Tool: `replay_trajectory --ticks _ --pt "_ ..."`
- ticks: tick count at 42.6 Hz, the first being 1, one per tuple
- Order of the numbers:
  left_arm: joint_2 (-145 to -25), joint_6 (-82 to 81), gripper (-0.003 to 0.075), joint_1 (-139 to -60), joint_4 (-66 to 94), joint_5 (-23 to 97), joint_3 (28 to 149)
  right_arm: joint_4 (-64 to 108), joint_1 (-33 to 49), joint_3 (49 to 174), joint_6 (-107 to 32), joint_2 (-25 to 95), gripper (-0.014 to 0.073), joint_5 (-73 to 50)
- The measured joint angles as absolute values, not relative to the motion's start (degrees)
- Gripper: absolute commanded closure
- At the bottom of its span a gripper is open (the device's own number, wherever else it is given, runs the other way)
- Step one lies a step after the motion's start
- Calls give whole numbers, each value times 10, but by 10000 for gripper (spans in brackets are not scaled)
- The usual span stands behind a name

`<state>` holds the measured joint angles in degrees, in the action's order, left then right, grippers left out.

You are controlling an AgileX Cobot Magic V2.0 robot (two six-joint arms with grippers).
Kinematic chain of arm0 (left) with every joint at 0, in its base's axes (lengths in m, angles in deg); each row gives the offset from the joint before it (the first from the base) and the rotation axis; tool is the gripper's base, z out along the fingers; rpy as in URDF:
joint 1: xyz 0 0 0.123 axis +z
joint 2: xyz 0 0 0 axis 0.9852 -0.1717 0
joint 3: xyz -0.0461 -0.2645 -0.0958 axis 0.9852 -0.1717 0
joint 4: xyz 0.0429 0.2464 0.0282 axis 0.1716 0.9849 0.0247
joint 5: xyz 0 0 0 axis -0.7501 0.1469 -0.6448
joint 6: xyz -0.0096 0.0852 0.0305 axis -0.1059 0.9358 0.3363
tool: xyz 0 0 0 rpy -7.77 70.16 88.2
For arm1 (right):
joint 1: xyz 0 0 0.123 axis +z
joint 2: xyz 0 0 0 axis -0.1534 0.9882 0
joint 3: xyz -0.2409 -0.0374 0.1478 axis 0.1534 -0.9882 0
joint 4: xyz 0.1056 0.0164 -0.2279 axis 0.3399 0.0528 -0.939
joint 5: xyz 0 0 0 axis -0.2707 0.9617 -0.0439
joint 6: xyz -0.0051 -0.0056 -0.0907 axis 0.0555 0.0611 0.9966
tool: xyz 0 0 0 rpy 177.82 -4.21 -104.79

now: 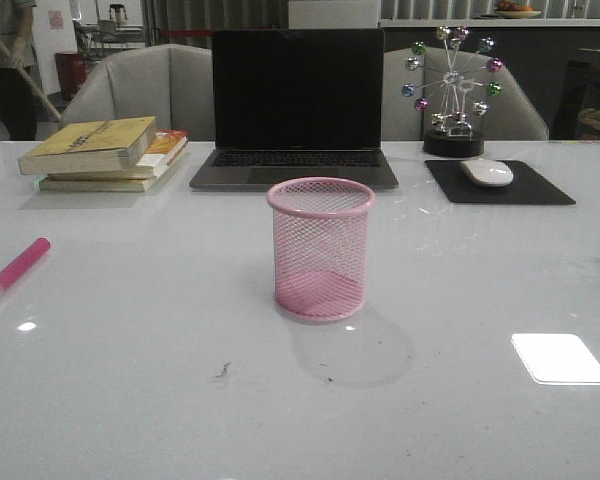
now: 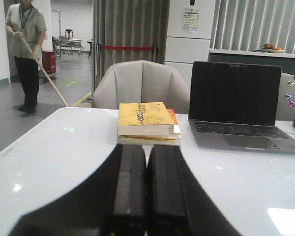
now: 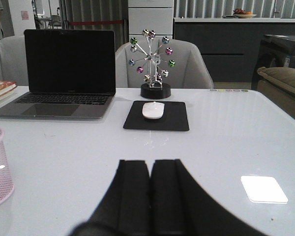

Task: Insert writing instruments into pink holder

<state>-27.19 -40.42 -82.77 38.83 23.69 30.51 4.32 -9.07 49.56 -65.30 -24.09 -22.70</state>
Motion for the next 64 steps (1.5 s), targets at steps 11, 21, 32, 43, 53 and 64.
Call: replay_trajectory --ticks 11,21,32,43,53,64 --pt "-272 -404 622 -828 388 237 305 43 -91 496 -653 -241 536 -227" --pt "-272 -404 622 -828 388 237 305 43 -91 496 -653 -241 536 -227" --pt "-272 -404 622 -828 388 235 305 43 -91 496 -653 -241 536 -235" --pt "-272 -404 622 -828 388 200 324 43 -91 533 -653 -241 536 -256" --pt "-280 -404 622 -828 388 268 479 43 -91 708 -653 -226 536 -165" --pt "-398 -404 622 -828 388 442 642 26 -91 872 -651 -96 536 13"
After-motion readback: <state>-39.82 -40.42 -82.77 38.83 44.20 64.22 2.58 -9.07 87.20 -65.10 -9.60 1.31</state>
